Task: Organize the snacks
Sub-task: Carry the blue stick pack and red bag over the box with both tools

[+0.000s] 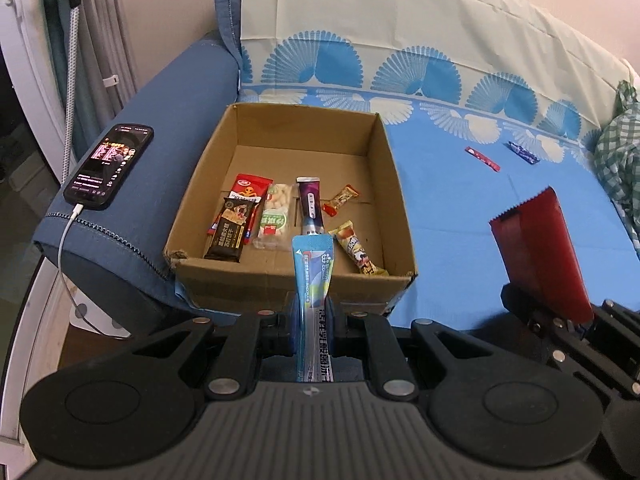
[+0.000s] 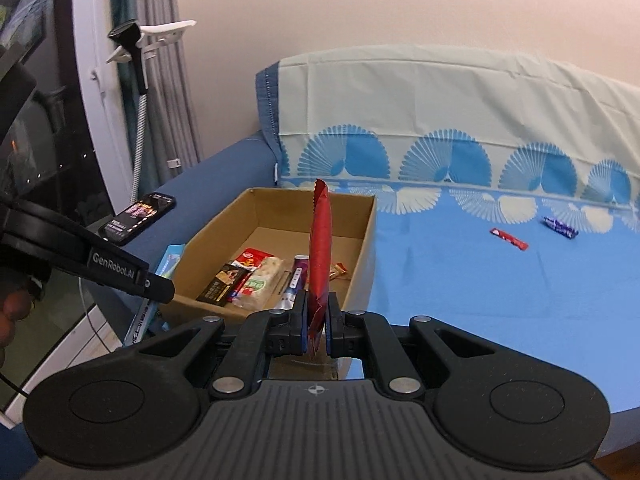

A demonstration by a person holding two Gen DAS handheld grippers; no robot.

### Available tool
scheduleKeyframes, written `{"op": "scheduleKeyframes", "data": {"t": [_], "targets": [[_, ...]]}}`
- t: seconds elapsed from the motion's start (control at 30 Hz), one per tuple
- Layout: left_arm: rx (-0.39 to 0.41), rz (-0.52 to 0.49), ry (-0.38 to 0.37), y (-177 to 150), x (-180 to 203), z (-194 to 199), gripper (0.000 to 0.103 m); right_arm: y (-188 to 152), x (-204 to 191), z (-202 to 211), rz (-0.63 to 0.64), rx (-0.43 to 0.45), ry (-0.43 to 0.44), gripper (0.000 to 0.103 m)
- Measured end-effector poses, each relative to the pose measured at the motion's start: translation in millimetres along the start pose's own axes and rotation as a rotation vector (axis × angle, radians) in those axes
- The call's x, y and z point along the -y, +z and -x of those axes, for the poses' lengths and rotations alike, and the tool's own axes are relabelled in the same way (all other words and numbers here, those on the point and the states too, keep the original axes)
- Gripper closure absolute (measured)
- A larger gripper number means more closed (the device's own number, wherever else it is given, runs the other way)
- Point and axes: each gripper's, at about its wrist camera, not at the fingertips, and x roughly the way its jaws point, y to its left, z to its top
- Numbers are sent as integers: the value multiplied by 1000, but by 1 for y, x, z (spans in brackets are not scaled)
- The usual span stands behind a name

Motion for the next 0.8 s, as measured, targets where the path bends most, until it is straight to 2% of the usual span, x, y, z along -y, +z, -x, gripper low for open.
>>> {"op": "scheduleKeyframes", "data": {"t": [0.4, 0.8], "targets": [[26, 4, -12, -12, -4, 12, 89, 0, -14, 12, 39, 18, -7, 95], [16, 5, -13, -10, -5, 8, 89, -1, -12, 8, 36, 4, -5, 95]]}}
